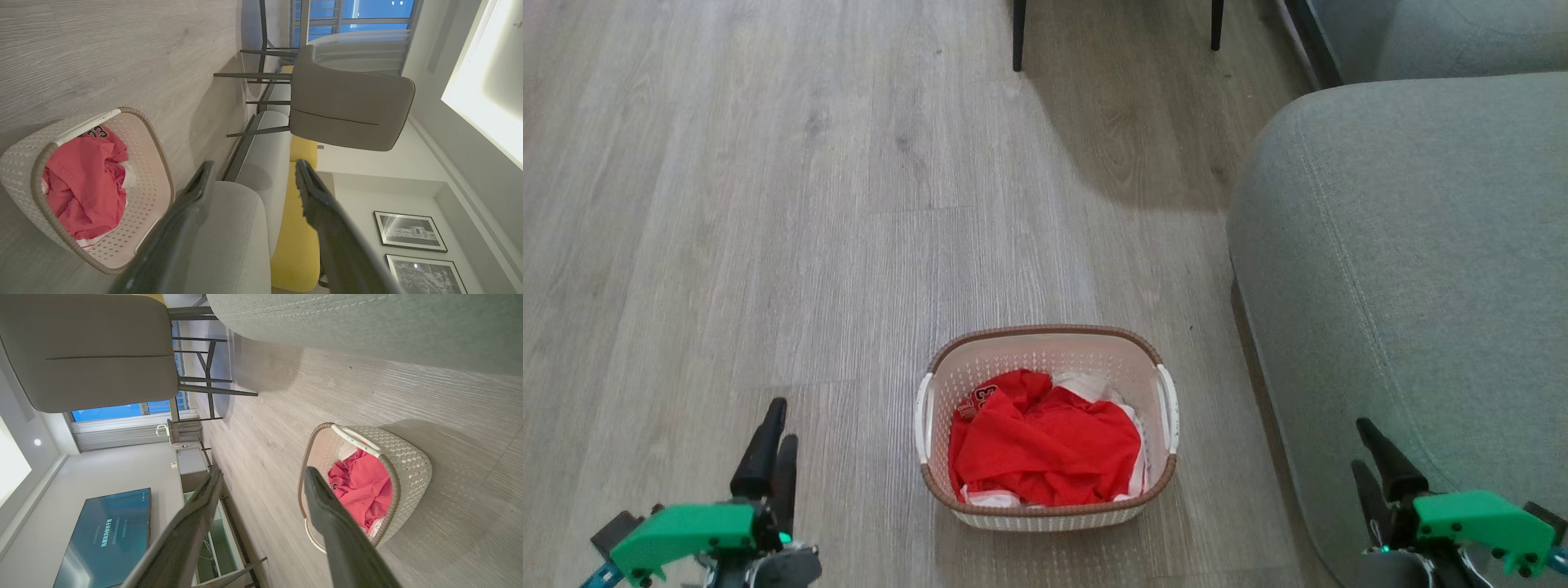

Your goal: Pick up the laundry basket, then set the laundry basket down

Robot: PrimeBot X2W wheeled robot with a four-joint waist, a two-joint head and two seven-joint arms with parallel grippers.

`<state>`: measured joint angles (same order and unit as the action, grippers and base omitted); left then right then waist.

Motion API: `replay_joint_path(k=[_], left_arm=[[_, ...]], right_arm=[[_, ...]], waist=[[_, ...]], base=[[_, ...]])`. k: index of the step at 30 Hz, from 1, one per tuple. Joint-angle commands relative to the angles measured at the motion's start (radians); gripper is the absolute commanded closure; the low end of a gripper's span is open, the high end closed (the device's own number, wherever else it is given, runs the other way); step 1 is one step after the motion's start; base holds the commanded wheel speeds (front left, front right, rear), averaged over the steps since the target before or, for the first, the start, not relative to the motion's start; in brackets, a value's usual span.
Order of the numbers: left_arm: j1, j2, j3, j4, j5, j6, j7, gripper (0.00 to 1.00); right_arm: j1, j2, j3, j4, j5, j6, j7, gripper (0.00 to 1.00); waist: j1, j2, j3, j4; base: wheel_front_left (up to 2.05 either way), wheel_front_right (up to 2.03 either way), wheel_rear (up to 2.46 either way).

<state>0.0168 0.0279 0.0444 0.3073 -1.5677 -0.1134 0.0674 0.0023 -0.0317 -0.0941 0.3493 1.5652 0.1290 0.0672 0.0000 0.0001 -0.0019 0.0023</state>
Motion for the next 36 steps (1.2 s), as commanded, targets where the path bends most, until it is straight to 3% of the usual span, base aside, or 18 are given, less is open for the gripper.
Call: replay_joint_path(k=[1, 14, 36], left_arm=[[-0.041, 0.009, 0.003, -0.039, 0.010, 0.002, -0.008, 0.00], [-0.047, 0.011, -0.031, -0.098, 0.179, 0.030, -0.046, 0.00], [-0.046, 0.015, -0.101, -0.158, 0.595, 0.085, -0.111, 0.00]], right_arm=[[-0.042, -0.006, 0.005, -0.036, -0.009, 0.000, -0.011, 0.00], [-0.047, -0.007, 0.030, -0.088, -0.191, 0.001, -0.049, 0.00], [-0.048, -0.010, 0.093, -0.169, -0.543, 0.001, -0.114, 0.00]], waist=[[0.0000, -0.0001, 0.000, 0.000], [0.0000, -0.0001, 0.000, 0.004], [0.0000, -0.0001, 0.001, 0.008]], base=[[0.00, 0.00, 0.00], [0.00, 0.00, 0.00], [0.00, 0.00, 0.00]])
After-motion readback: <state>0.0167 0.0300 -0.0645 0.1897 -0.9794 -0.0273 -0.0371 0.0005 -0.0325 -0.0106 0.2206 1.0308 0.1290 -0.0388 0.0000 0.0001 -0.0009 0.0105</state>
